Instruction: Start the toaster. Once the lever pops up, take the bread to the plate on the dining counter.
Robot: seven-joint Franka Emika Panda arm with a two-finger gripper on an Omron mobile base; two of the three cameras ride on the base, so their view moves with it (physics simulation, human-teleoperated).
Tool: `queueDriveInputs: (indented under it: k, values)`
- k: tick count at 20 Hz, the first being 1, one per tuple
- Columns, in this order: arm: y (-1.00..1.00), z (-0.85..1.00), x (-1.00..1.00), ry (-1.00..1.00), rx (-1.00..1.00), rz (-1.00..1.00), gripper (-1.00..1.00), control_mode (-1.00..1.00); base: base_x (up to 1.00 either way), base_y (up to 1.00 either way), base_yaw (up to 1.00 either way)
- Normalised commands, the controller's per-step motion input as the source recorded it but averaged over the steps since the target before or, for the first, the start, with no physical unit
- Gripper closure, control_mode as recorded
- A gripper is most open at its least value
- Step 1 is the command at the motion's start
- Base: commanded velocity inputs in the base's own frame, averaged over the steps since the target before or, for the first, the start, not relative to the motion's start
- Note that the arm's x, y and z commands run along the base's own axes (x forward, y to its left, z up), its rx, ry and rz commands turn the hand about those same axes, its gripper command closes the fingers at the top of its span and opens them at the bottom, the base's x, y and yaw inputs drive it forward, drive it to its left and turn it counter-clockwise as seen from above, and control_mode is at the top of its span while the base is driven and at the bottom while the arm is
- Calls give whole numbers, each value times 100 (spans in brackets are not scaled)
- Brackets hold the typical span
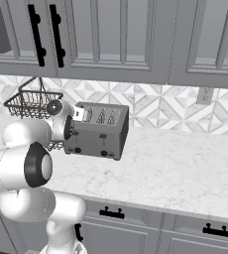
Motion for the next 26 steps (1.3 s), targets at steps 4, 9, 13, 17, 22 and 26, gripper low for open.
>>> queueDriveInputs:
  k: [4,9,13,17,22,26]
  values:
    - [8,0,12,0,0,0,-100,-100,0,0,0]
    - [16,-2,13,0,0,0,-100,-100,0,0,0]
    - [15,-8,9,0,0,0,-100,-100,0,0,0]
    - [1,-21,2,0,0,0,-100,-100,0,0,0]
    - [-38,-19,2,0,8,0,-100,-100,0,0,0]
    - [-31,-2,8,0,8,0,-100,-100,0,0,0]
